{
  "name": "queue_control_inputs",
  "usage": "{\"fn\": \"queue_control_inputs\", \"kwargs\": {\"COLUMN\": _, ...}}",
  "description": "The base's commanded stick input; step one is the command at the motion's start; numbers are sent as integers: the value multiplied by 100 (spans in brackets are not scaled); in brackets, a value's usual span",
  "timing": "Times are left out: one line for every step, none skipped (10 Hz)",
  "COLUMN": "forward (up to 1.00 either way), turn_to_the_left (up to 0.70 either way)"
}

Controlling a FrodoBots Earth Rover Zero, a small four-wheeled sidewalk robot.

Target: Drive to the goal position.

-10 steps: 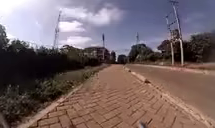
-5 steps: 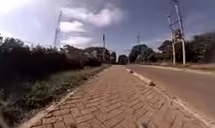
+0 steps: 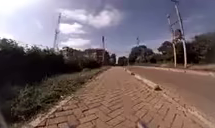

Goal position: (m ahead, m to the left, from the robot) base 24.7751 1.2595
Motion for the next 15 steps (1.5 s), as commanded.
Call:
{"fn": "queue_control_inputs", "kwargs": {"forward": 70, "turn_to_the_left": 0}}
{"fn": "queue_control_inputs", "kwargs": {"forward": 70, "turn_to_the_left": 0}}
{"fn": "queue_control_inputs", "kwargs": {"forward": 70, "turn_to_the_left": 0}}
{"fn": "queue_control_inputs", "kwargs": {"forward": 70, "turn_to_the_left": 0}}
{"fn": "queue_control_inputs", "kwargs": {"forward": 70, "turn_to_the_left": 0}}
{"fn": "queue_control_inputs", "kwargs": {"forward": 70, "turn_to_the_left": 0}}
{"fn": "queue_control_inputs", "kwargs": {"forward": 70, "turn_to_the_left": 0}}
{"fn": "queue_control_inputs", "kwargs": {"forward": 70, "turn_to_the_left": 0}}
{"fn": "queue_control_inputs", "kwargs": {"forward": 70, "turn_to_the_left": 0}}
{"fn": "queue_control_inputs", "kwargs": {"forward": 70, "turn_to_the_left": 0}}
{"fn": "queue_control_inputs", "kwargs": {"forward": 70, "turn_to_the_left": 0}}
{"fn": "queue_control_inputs", "kwargs": {"forward": 70, "turn_to_the_left": 0}}
{"fn": "queue_control_inputs", "kwargs": {"forward": 70, "turn_to_the_left": 0}}
{"fn": "queue_control_inputs", "kwargs": {"forward": 70, "turn_to_the_left": 0}}
{"fn": "queue_control_inputs", "kwargs": {"forward": 70, "turn_to_the_left": 0}}
